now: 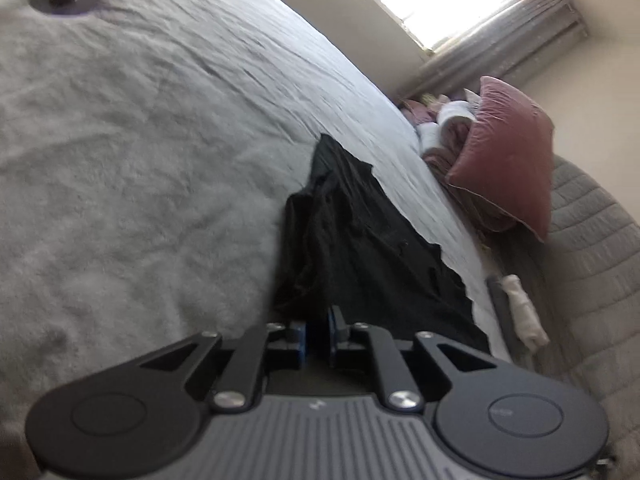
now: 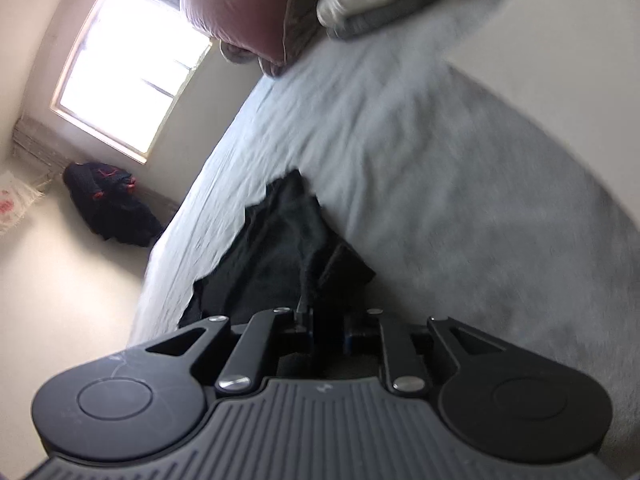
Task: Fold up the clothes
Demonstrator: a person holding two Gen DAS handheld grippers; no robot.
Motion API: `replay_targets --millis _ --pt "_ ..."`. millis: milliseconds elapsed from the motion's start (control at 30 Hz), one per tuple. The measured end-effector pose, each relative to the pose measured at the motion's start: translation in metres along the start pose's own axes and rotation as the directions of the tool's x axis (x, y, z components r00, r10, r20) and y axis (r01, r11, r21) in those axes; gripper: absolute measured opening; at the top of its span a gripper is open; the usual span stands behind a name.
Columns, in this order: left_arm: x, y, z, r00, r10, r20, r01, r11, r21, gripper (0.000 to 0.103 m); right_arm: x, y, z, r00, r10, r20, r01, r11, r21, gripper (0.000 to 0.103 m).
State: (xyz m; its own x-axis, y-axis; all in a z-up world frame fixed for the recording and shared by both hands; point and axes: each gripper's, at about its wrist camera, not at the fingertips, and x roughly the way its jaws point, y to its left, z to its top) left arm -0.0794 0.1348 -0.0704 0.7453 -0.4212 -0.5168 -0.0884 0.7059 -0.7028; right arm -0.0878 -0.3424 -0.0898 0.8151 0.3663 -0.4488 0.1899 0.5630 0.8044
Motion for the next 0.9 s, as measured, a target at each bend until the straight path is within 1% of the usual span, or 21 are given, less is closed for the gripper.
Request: replay_targets --millis 33,100,133,200,367,433,533,667,767,800,833,867,900 --pt "0.002 0.002 0.002 1.000 -0.015 -0.012 0.015 1.000 -0.006 0.018 0.000 -0.004 0.002 1.000 0.028 -0.007 -0.028 0.999 0.015 0.023" --pt "0.007 0.006 0.006 0.999 -0.040 -0.033 0.039 0.999 -0.013 0.020 0.001 -0.010 0.006 0.997 0.080 -0.017 -0.079 0.996 0.039 0.030" --pt "0.009 0.007 0.007 0.998 -0.051 -0.040 0.050 0.999 -0.016 0.023 0.002 -0.011 0.008 0.995 0.099 -0.021 -0.098 0.994 0.041 0.032" --pt "0.013 0.006 0.007 0.997 -0.061 -0.053 0.061 0.998 -0.005 0.024 0.003 -0.009 0.009 0.993 0.115 -0.030 -0.115 0.993 0.023 0.035" --pt "0.014 0.004 0.009 0.994 -0.069 -0.087 0.072 0.997 0.038 0.023 0.010 0.002 0.008 0.993 0.103 -0.056 -0.108 0.990 -0.087 0.036" --pt "0.014 0.004 0.009 0.993 -0.073 -0.097 0.078 0.996 0.048 0.023 0.012 0.004 0.006 0.993 0.102 -0.063 -0.109 0.988 -0.112 0.036" --pt "0.014 0.006 0.009 0.991 -0.079 -0.104 0.084 0.995 0.050 0.023 0.012 0.001 0.005 0.992 0.107 -0.067 -0.114 0.987 -0.110 0.035" --pt "0.013 0.006 0.013 0.989 -0.074 -0.128 0.081 0.996 0.047 0.023 0.009 -0.003 0.006 0.992 0.107 -0.072 -0.114 0.989 -0.089 0.029" --pt "0.011 0.008 0.022 0.985 -0.057 -0.164 0.062 0.998 0.025 0.023 0.004 -0.003 0.011 0.993 0.088 -0.076 -0.094 0.992 -0.082 0.030" --pt "0.011 0.008 0.028 0.982 -0.046 -0.181 0.051 0.998 0.021 0.024 0.002 -0.002 0.016 0.995 0.070 -0.072 -0.076 0.993 -0.085 0.035" --pt "0.012 0.007 0.035 0.978 -0.034 -0.206 0.040 0.999 0.026 0.027 0.000 -0.001 0.021 0.996 0.052 -0.067 -0.058 0.994 -0.088 0.037" --pt "0.014 0.005 0.043 0.972 -0.020 -0.233 0.029 0.999 0.035 0.030 -0.003 0.001 0.027 0.997 0.034 -0.063 -0.040 0.995 -0.091 0.046" --pt "0.017 0.003 0.053 0.969 -0.004 -0.248 0.016 0.999 0.045 0.037 -0.003 0.003 0.034 0.998 0.012 -0.065 -0.019 0.995 -0.101 0.055"
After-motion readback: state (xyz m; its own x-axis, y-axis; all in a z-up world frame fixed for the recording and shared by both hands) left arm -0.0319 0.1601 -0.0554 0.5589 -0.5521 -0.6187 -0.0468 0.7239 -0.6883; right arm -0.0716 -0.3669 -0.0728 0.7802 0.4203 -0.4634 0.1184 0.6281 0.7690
